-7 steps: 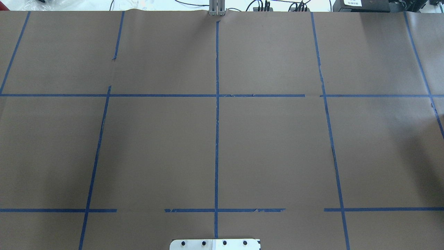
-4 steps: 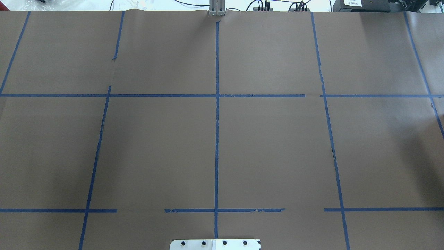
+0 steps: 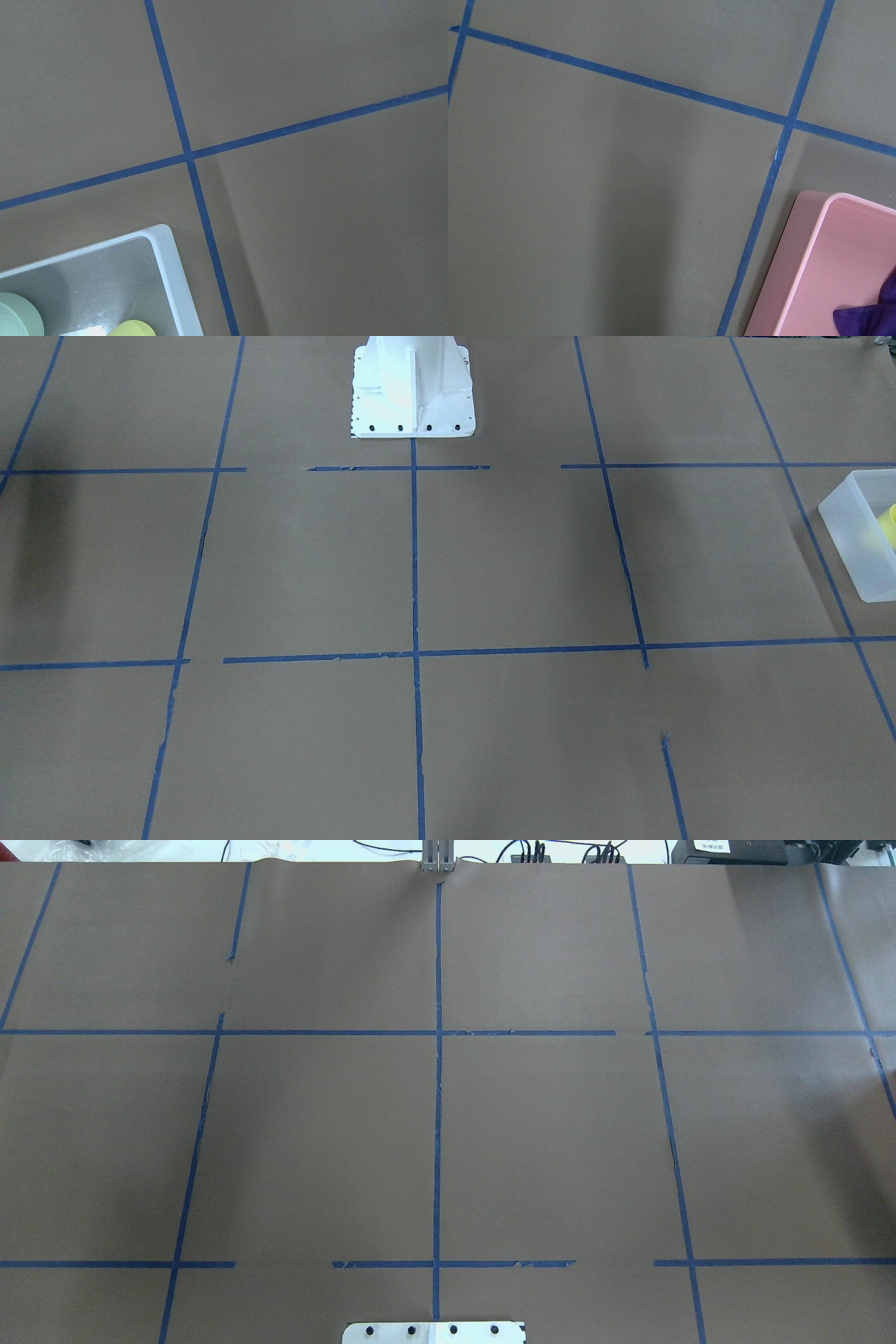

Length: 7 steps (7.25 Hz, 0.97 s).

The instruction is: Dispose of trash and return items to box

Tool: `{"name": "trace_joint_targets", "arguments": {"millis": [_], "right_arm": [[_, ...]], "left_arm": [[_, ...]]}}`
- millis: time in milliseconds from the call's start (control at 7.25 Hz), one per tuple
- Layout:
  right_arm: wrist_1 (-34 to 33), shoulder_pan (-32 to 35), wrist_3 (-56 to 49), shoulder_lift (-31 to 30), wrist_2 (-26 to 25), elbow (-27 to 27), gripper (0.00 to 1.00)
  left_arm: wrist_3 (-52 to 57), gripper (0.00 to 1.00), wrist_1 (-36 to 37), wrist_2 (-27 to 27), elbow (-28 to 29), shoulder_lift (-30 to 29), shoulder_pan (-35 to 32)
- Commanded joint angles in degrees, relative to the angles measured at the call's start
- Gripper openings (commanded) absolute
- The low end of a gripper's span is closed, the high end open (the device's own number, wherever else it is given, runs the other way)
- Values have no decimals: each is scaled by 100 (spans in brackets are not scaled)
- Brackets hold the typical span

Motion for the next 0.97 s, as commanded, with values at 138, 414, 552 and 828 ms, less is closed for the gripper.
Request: {"name": "trace_joint_targets", "arguments": {"millis": [138, 414, 552, 828], "right_arm": [[38, 84, 6, 2, 97, -133, 100], [38, 84, 6, 11, 105, -133, 100], [38, 76, 84, 63, 114, -124, 100], [46, 76, 252, 90, 105, -133, 100]], "left_arm": [[0, 100, 4, 10, 33, -1, -2], [0, 100, -5, 37, 189, -10, -2], [0, 100, -5, 19, 269, -10, -19], [0, 100, 4, 10, 244, -10, -54]]}}
